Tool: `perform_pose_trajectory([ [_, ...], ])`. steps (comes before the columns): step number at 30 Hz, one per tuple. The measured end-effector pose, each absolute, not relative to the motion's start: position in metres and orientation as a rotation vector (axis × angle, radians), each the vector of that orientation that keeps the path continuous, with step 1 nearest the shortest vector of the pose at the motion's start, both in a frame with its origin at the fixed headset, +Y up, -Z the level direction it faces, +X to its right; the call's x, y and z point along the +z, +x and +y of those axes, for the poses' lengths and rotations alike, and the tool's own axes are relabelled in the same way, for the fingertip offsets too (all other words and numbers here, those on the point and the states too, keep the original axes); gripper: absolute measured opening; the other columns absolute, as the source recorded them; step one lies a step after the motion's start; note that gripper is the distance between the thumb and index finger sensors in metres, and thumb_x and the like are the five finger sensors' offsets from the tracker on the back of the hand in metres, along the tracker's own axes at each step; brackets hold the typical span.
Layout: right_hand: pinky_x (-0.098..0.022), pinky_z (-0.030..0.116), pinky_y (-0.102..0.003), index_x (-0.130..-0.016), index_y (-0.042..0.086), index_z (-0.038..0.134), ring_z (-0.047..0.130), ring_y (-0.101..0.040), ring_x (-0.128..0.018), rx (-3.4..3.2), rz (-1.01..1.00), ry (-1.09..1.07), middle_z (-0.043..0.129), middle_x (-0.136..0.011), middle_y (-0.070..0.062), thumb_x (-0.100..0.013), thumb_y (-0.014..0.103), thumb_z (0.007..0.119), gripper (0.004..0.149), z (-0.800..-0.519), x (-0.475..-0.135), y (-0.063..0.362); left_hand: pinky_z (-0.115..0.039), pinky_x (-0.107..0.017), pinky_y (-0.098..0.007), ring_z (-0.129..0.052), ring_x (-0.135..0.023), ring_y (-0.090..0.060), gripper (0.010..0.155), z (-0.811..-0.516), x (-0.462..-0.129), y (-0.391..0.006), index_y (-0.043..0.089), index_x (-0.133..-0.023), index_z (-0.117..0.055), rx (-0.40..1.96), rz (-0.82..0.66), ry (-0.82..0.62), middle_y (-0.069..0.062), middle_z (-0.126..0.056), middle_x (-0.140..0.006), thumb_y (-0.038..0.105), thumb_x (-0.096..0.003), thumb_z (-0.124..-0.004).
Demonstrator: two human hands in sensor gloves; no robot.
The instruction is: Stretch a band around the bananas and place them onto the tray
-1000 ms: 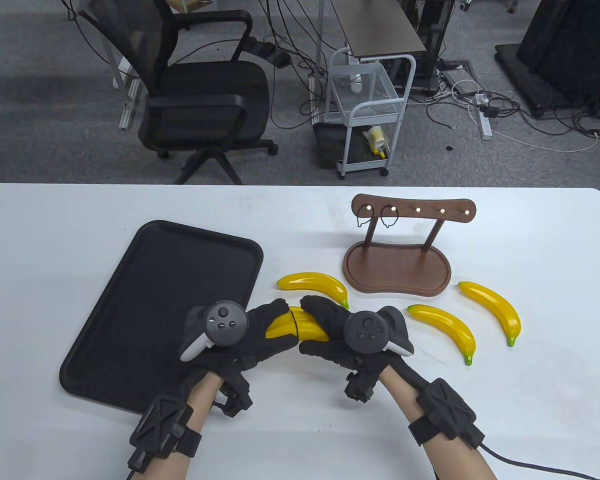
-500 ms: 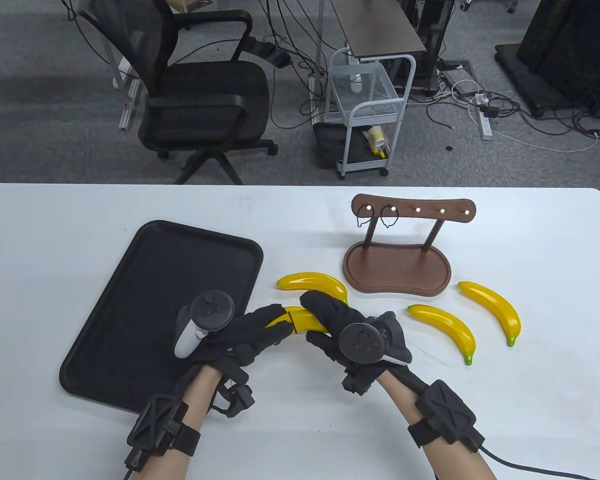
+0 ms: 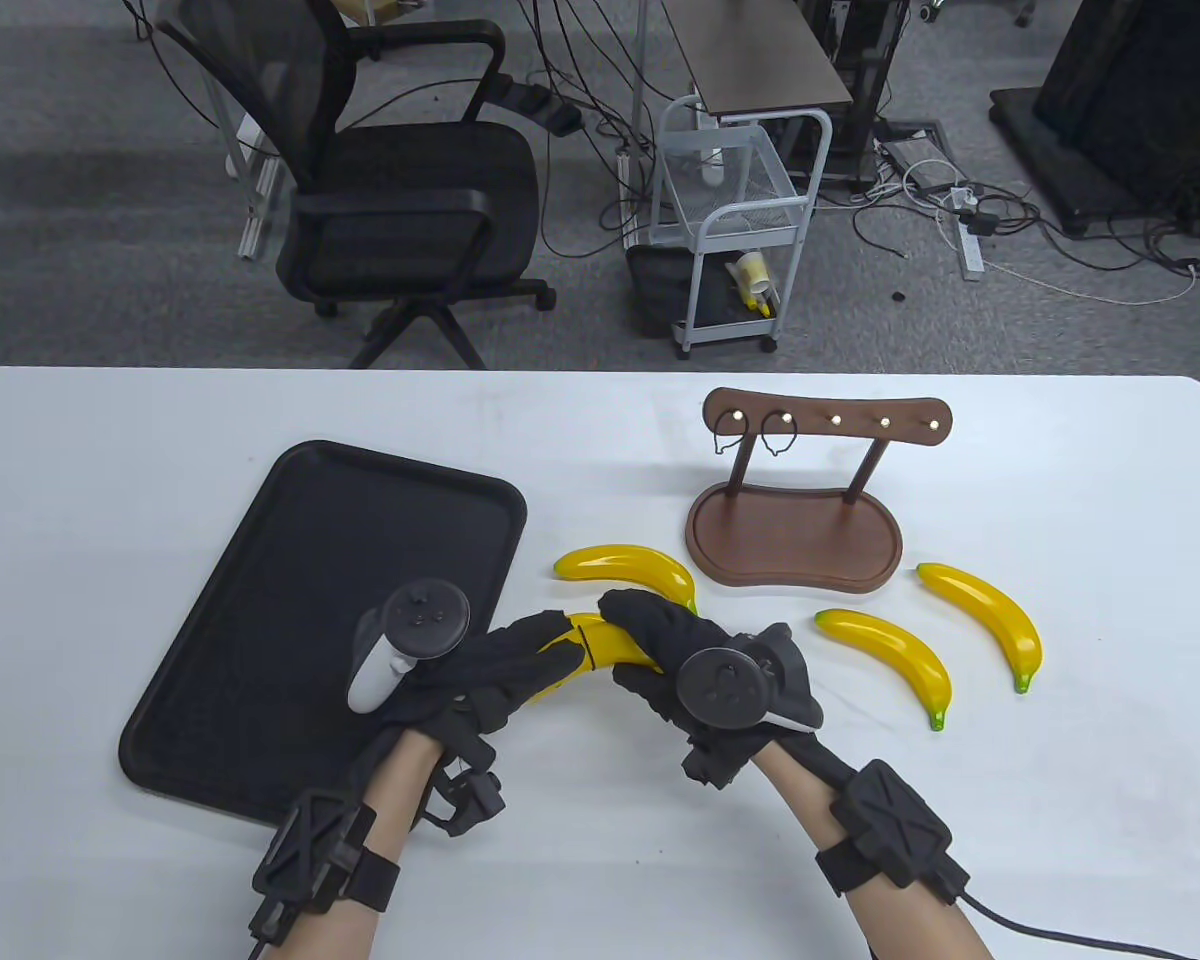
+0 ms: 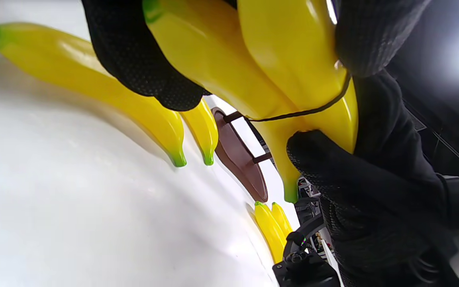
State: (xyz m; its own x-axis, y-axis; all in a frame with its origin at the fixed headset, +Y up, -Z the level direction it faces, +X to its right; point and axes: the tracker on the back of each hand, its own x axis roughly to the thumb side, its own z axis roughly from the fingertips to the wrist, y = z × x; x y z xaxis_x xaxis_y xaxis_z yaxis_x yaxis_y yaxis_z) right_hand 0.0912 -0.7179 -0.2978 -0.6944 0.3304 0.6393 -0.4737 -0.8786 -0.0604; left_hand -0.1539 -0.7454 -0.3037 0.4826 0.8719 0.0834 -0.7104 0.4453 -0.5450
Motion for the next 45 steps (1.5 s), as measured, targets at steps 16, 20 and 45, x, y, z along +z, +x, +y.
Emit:
perform_pose_trajectory([
  [16,-0.059,0.079,-0.045,-0.107,0.011,0.055,0.085,-0.033,-0.087,2.493,-0.209,0.699,0.073,-0.103,-0.012,-0.048,0.031,0.089,0.072,-0.719,-0.309,0.102,-0.064,-0.081,-0.05,-0.073,-0.108,-0.035,0.074,-0.717,-0.291,-0.145,0.024,-0.116,-0.045,0.678,-0.421,-0.131,-0.005,-0.057,-0.123,0.061,-0.0577,-0.072],
  [20,-0.058,0.079,-0.046,-0.106,0.009,0.056,0.086,-0.034,-0.086,2.481,-0.159,0.645,0.073,-0.102,-0.013,-0.048,0.03,0.09,0.071,-0.721,-0.31,0.102,-0.067,-0.08,-0.047,-0.077,-0.107,-0.032,0.072,-0.714,-0.287,-0.139,0.027,-0.115,-0.047,0.565,-0.427,-0.067,-0.002,-0.061,-0.121,0.057,-0.0571,-0.076],
  [45,-0.063,0.071,-0.052,-0.111,0.009,0.047,0.074,-0.04,-0.094,2.293,0.061,0.639,0.062,-0.109,-0.017,-0.053,0.035,0.08,0.072,-0.736,-0.318,0.105,-0.075,-0.075,-0.044,-0.09,-0.096,-0.025,0.065,-0.719,-0.287,-0.132,0.023,-0.111,-0.056,0.379,-0.375,-0.002,-0.001,-0.076,-0.111,0.045,-0.0575,-0.084],
])
